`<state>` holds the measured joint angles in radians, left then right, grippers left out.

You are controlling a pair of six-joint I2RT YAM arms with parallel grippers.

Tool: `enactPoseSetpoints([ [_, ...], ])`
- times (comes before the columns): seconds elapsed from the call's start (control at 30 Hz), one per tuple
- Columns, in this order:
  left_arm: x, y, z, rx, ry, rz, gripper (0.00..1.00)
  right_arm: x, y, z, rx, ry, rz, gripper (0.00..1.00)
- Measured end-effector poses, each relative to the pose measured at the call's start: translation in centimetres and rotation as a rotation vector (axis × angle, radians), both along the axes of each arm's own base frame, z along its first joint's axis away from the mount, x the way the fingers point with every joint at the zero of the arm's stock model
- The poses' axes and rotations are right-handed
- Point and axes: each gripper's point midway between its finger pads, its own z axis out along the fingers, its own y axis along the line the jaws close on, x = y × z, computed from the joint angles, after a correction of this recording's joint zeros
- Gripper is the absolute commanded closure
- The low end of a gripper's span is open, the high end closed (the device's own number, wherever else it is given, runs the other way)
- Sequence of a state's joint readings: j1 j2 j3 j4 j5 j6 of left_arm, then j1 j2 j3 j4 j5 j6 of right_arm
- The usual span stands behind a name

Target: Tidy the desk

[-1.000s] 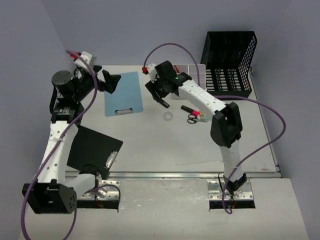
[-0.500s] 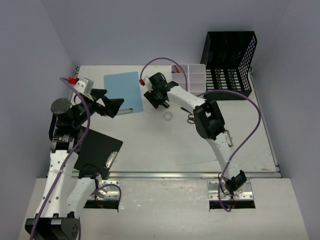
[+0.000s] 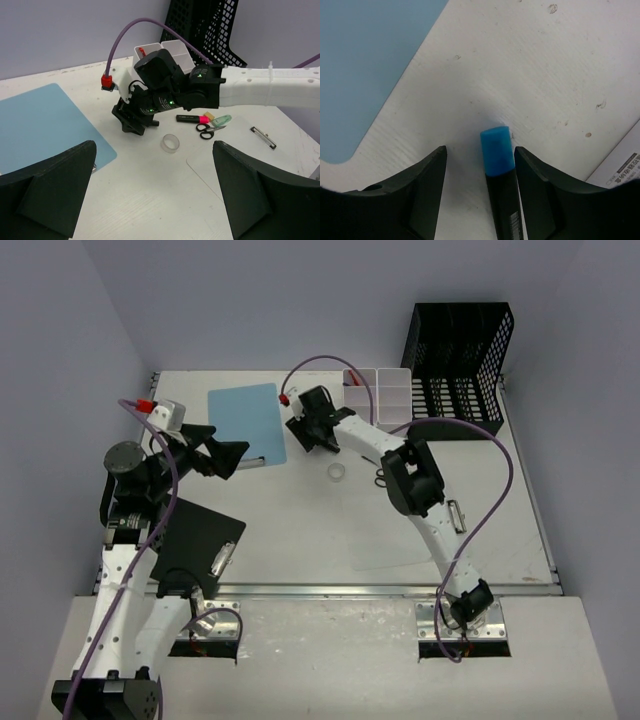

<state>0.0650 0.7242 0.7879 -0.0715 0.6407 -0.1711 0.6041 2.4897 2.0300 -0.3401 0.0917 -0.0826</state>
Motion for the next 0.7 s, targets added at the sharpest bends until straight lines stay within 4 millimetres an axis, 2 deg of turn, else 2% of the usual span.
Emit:
enactPoseSetpoints([
  [0.13,0.0,0.0,0.0,-0.009,0.006,0.002,0.0,1.4,-0.6,-0.6,0.026,-0.008,-0.016,0.48],
  [0.17,0.0,0.0,0.0,-0.012,0.008,0.002,0.0,1.6,-0.9,-0.6,0.029,-0.01,-0.021,0.51],
  [0.2,0.0,0.0,0.0,-0.013,0.009,0.003,0.0,1.8,-1.1,-0.6,0.032,-0.01,-0.023,0.58],
  [0.33,0.1,0.1,-0.2,-0.015,0.015,0.008,0.0,1.9,-1.7,-0.9,0.043,0.013,-0.025,0.72],
  [0.37,0.1,0.1,-0.2,-0.015,0.016,0.009,0.0,1.8,-1.8,-0.9,0.046,0.02,-0.023,0.72],
  [0.5,0.1,0.1,-0.3,-0.016,0.017,0.01,0.0,0.8,-1.6,-1.0,0.048,0.067,0.007,0.78],
  [0.7,0.1,0.1,-0.6,-0.021,0.028,0.01,0.0,-3.0,-2.4,-1.3,-0.025,0.202,0.094,0.84],
])
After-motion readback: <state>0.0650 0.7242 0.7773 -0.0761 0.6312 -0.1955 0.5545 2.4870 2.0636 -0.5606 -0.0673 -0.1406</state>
